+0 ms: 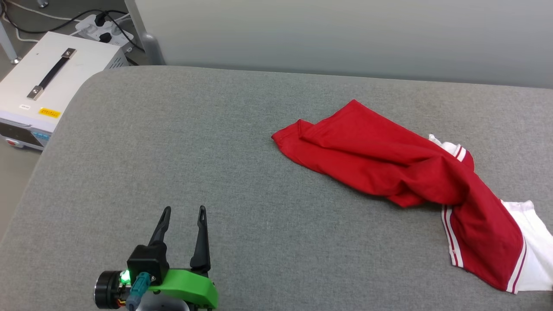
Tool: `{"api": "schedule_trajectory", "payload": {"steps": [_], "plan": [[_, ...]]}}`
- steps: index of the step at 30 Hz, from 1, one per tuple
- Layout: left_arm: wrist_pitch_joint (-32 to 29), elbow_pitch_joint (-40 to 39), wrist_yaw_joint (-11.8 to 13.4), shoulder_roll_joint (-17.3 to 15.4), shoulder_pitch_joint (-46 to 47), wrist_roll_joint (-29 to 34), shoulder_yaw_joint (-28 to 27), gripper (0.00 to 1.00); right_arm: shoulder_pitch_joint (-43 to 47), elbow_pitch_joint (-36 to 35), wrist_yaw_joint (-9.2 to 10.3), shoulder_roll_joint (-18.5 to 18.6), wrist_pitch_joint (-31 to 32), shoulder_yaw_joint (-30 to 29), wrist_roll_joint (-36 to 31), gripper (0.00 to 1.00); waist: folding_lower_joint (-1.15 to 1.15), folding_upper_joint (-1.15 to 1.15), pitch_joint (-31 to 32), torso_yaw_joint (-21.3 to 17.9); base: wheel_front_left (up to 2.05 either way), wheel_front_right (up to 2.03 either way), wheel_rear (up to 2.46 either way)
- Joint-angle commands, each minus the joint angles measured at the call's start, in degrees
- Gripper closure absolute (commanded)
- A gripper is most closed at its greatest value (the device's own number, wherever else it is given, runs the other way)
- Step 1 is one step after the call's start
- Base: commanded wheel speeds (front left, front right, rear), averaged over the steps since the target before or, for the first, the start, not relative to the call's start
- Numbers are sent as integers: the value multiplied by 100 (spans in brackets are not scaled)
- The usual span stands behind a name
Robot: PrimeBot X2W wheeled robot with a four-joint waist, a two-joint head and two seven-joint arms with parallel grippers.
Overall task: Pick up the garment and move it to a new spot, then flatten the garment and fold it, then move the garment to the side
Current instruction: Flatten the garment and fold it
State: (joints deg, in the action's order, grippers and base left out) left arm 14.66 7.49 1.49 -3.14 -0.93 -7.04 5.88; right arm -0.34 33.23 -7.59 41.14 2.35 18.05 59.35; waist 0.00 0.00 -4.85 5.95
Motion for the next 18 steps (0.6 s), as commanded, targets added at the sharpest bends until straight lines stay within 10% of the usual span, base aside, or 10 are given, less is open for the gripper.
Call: {"api": "schedule_trajectory", "payload": {"steps": [1,10,18], "plan": [[34,22,-17,26,-73,61,6,0,18,23,10,-59,-178,-101,-144,0,0,0,34,-5,0,0,0],[34,17,-36,26,-129,144,7,0,-215,-432,10,-233,-1427,-1137,-1383,0,0,0,156,-6,0,0,0],[34,-14,-46,26,-127,168,10,0,-56,-1808,10,-1160,-1688,-2186,-2792,0,0,0,230,11,0,0,0]]}}
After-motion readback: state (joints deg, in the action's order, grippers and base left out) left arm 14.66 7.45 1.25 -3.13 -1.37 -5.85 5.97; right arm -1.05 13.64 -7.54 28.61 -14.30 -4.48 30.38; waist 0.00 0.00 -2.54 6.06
